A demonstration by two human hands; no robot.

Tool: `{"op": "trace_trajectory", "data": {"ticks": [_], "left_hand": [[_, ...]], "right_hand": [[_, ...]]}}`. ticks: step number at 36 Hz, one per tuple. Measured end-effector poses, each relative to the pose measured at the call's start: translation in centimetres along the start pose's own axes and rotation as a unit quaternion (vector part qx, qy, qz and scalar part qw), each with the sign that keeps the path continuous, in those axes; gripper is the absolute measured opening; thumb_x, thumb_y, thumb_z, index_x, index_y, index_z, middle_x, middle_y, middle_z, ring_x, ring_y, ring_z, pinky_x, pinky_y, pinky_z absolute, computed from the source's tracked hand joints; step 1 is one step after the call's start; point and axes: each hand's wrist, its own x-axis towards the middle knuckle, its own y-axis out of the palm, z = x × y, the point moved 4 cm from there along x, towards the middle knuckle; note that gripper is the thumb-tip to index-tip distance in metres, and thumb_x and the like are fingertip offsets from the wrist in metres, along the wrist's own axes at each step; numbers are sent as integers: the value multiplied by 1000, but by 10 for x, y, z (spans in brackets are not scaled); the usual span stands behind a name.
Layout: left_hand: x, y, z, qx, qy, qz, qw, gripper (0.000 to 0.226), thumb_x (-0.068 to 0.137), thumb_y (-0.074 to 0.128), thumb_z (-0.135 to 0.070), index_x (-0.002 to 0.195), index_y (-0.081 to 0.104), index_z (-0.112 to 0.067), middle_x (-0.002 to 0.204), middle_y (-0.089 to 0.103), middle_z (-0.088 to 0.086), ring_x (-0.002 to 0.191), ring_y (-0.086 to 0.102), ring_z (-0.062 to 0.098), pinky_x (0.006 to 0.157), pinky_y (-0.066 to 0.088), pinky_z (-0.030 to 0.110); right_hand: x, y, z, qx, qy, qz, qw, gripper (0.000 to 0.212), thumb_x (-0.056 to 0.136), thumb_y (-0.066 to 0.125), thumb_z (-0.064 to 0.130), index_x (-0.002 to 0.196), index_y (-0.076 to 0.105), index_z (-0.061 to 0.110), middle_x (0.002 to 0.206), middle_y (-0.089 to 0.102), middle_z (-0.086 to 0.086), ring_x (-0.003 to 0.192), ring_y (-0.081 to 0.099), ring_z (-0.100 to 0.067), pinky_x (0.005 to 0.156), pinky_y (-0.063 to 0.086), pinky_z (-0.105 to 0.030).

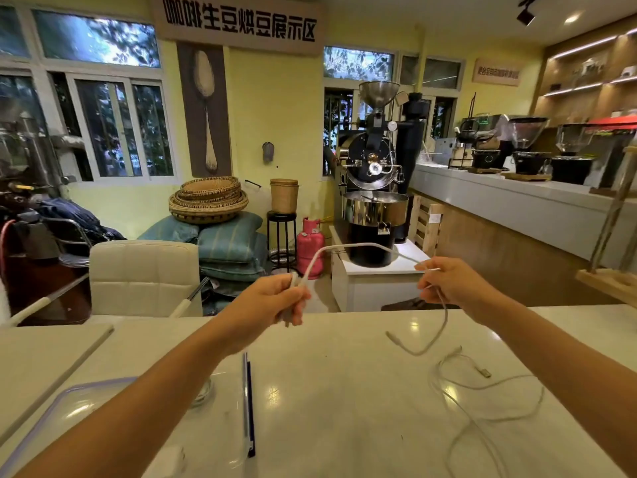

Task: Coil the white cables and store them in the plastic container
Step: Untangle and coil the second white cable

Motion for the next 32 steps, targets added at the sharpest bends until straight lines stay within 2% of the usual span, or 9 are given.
{"op": "trace_trajectory", "data": {"ticks": [4,10,14,18,21,24,27,30,32], "left_hand": [[-8,26,-16,-125,6,91,988,26,92,36,-10,75,55,-12,56,61,-6,52,56,6,63,47,24],[-18,55,-39,-227,25,136,964,18,80,43,-25,73,55,-13,58,63,-1,53,60,11,61,52,24],[-20,61,-60,-273,67,116,953,19,79,43,-26,76,54,-11,56,64,0,52,62,10,58,55,21],[-13,53,-75,-284,104,37,953,19,83,43,-26,75,54,-14,56,66,-1,53,63,10,53,53,24],[-4,41,-77,-249,117,-22,961,24,94,34,-18,78,51,-13,57,68,-1,54,65,9,51,52,18],[5,28,-74,-145,139,-77,977,24,96,33,-15,79,50,-16,57,68,-3,56,65,6,56,52,13],[11,17,-67,-5,168,-119,979,22,95,35,-13,78,47,-19,62,65,-3,56,64,1,58,53,12],[14,7,-58,106,178,-140,968,22,95,36,-12,76,44,-20,66,62,-3,56,61,-3,58,51,8],[15,0,-52,170,172,-151,959,22,95,37,-13,75,42,-21,66,62,-5,55,59,-6,59,49,8]], "right_hand": [[1,25,-1,-14,-9,12,1000,30,90,48,3,118,45,14,80,59,-8,66,58,-16,58,52,-22],[-27,69,39,17,-190,73,979,22,91,46,12,110,52,22,70,56,-5,52,52,-8,50,46,-17],[-45,88,55,79,-239,103,962,25,93,41,11,90,61,25,78,59,-20,64,53,-38,60,45,-30],[-58,112,51,111,-197,151,962,37,95,36,13,62,51,20,46,53,10,45,47,-6,40,36,-11],[-67,132,43,122,-160,210,957,40,94,40,14,58,54,23,51,51,6,43,37,-6,38,28,-13],[-78,141,38,113,-139,272,945,30,95,41,18,79,61,34,54,57,9,43,43,-2,40,33,-12],[-87,143,30,52,-105,310,944,23,95,40,16,99,60,27,61,59,9,43,45,-3,41,38,-13],[-92,137,29,59,-75,333,938,29,93,42,9,118,48,21,64,62,5,38,46,-3,37,38,-14],[-94,125,33,112,-56,349,929,29,91,44,6,114,43,24,60,64,3,38,47,-4,35,38,-15]]}}
